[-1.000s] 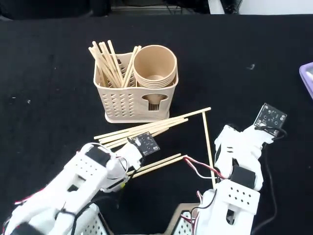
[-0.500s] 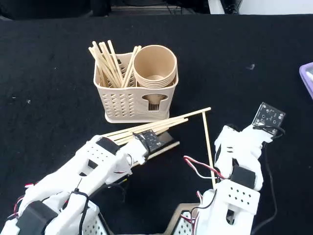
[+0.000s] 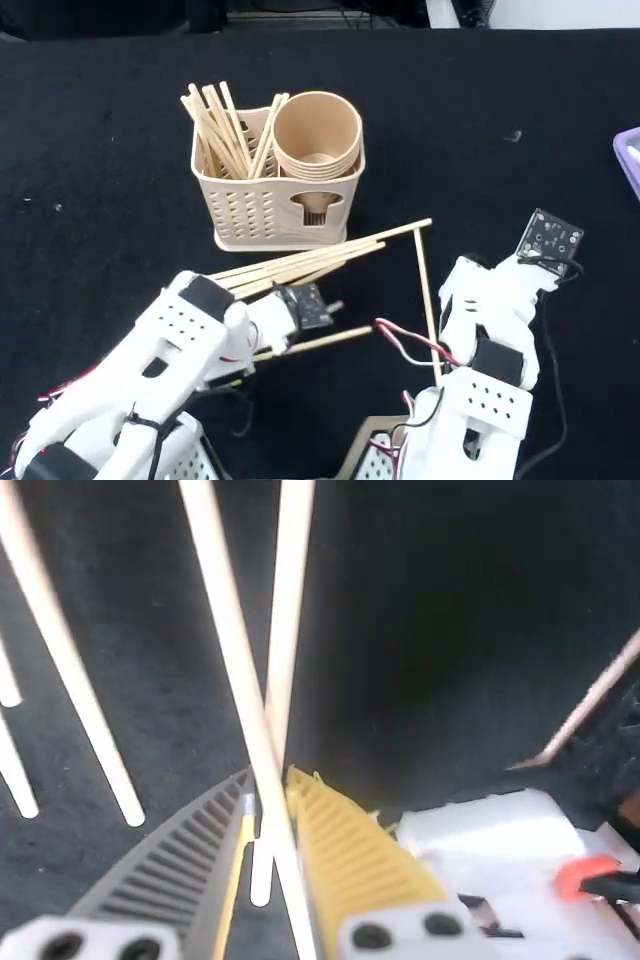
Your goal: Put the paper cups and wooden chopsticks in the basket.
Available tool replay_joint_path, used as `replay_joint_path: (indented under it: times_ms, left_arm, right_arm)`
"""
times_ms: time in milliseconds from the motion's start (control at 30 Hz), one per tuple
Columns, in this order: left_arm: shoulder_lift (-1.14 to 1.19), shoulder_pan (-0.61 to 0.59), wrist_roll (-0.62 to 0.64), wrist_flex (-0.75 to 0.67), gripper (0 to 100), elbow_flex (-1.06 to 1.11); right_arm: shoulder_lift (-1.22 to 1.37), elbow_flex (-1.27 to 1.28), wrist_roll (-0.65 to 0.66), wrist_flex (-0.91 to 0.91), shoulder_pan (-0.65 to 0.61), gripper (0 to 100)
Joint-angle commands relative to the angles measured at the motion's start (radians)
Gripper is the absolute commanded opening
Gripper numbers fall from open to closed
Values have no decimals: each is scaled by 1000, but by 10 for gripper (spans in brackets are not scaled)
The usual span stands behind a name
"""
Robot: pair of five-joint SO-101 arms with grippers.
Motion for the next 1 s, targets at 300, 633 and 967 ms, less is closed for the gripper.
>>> replay_joint_path:
  times_ms: [300, 633, 967]
  left_arm:
    - [68, 8, 97, -311, 156, 85]
    - [80, 8, 226, -407, 179, -39]
    - [127, 124, 281, -546, 180, 13]
  right_arm:
    - [-5, -4, 9, -25, -14, 18]
    - [-5, -4, 9, -25, -14, 18]
    - [-5, -4, 9, -25, -14, 18]
